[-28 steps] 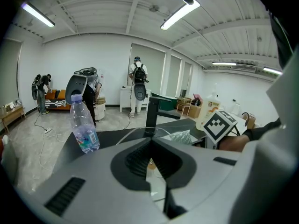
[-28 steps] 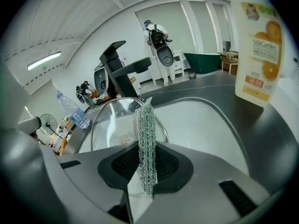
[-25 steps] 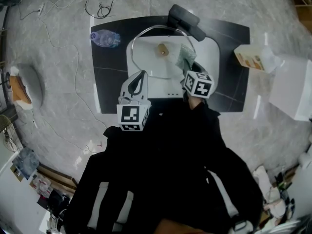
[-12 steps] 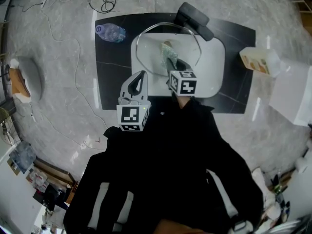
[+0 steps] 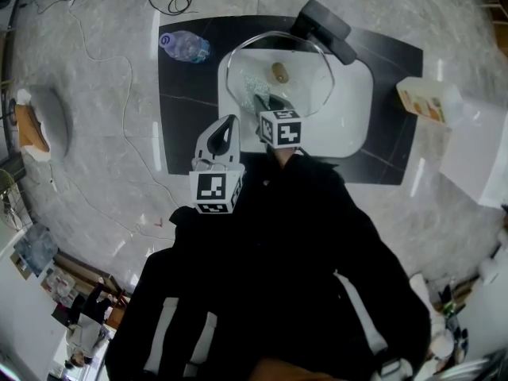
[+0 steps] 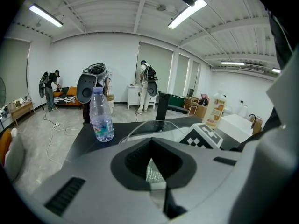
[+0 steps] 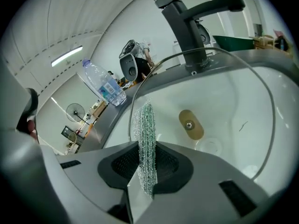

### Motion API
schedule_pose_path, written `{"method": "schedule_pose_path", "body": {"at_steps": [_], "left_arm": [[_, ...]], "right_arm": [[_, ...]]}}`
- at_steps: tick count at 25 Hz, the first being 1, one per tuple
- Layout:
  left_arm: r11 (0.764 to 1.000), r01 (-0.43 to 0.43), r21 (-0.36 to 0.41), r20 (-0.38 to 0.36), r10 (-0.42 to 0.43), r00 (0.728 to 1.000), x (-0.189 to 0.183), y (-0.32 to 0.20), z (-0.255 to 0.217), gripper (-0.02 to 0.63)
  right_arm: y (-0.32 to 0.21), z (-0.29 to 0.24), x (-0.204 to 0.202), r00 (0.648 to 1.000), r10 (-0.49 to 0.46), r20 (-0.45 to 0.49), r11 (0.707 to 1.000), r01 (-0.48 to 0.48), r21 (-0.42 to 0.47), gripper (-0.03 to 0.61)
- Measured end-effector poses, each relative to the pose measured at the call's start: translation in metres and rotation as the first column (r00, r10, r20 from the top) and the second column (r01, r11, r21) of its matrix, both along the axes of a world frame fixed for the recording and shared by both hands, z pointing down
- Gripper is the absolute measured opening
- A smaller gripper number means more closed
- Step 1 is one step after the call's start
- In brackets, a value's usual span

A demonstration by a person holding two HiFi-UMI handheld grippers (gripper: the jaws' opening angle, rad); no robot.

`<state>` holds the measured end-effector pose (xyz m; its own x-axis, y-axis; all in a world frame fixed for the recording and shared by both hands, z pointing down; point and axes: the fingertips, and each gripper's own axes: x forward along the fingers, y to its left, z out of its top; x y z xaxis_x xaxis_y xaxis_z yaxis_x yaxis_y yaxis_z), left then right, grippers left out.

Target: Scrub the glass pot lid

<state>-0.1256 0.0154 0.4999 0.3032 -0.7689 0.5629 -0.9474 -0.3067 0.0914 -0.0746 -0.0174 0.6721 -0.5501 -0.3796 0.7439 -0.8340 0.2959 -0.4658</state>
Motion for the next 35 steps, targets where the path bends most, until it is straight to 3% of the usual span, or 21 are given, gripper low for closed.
{"method": "schedule_pose_path", "body": {"at_steps": [7,35], "left_arm": [[1.0,0.013,-0.004,-0.003,-0.013,1.0,-0.005,0.001,0.001,0.003],[1.0,0.002,-0.007,0.006,-0.002,1.0,-0.007,-0.001,0.002,0.003]], "right_arm": [[0.004,0.025,-0.011,0.999,0.04,0.008,0.996,-0.039,-0.074,0.069],[0.005,0.054,0.004,0.992,0.038,-0.12,0.993,-0.051,-0.11,0.069]]}}
